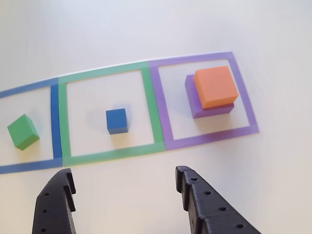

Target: Tower of hanoi

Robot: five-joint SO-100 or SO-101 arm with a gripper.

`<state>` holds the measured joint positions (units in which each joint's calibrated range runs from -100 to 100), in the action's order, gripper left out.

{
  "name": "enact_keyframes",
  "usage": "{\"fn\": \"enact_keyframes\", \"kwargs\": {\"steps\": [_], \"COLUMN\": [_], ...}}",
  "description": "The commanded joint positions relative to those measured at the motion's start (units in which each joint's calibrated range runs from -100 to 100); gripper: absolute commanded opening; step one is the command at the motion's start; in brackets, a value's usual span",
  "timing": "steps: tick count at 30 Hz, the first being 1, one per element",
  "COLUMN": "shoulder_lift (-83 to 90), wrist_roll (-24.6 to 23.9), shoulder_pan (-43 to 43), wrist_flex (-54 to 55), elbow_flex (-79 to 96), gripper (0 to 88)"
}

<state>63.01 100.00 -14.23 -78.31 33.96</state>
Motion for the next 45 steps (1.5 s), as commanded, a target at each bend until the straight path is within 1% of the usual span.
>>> {"fn": "enact_keyframes", "kwargs": {"steps": [1, 5, 10, 13, 20, 23, 27, 28, 32, 39, 41, 45], "shoulder_lift": [4.22, 6.62, 6.3, 7.26, 9.11, 8.87, 5.1, 3.9, -0.03, -15.01, -17.66, -21.66], "wrist_roll": [0.0, 0.0, 0.0, 0.0, 0.0, 0.0, 0.0, 0.0, 0.0, 0.0, 0.0, 0.0], "shoulder_pan": [-2.28, -4.11, -5.02, -5.56, -4.34, -3.04, -1.06, -0.37, 1.91, 3.9, 3.9, 2.52], "wrist_flex": [8.58, 13.19, 14.97, 18.86, 36.83, 46.38, 68.72, 72.93, 82.96, 100.85, 104.01, 106.92], "elbow_flex": [8.06, 14.79, 18.51, 22.96, 38.41, 44.77, 56.77, 58.86, 63.22, 64.76, 65.13, 65.04], "gripper": [25.3, 25.5, 29.3, 31.1, 32.1, 33.1, 33.8, 33.8, 33.8, 33.7, 33.8, 33.8]}}
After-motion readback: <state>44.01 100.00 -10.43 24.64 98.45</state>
